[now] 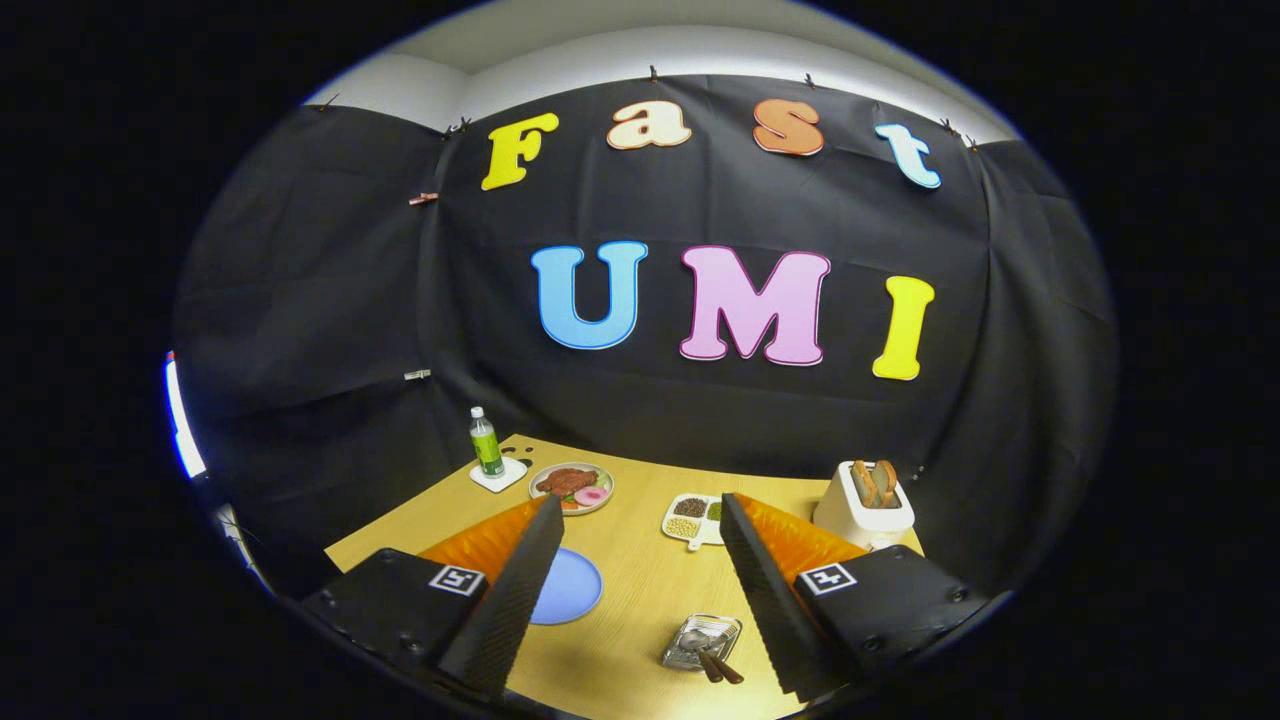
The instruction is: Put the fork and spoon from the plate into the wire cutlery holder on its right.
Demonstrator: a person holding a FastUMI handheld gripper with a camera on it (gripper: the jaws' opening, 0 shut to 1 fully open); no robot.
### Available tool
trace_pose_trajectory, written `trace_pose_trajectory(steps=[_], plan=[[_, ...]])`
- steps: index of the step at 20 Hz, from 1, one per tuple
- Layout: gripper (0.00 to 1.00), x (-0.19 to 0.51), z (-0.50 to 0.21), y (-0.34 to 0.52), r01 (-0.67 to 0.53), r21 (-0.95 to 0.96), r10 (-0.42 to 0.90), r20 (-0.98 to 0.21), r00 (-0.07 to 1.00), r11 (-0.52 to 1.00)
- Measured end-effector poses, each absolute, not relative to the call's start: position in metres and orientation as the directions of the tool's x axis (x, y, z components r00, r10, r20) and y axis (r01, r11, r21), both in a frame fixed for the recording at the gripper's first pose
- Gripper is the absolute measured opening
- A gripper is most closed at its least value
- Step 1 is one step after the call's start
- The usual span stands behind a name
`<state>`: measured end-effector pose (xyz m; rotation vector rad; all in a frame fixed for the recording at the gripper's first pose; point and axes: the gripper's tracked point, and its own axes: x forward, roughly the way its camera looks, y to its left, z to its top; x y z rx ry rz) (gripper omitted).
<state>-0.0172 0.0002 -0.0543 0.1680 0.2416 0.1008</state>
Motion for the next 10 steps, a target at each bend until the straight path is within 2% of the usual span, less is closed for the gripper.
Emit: trace_pose_trajectory(steps=[10], plan=[[0.99,-0.027,-0.057,-0.022,-0.152,0.202,0.188,-0.172,0.967,0.968]])
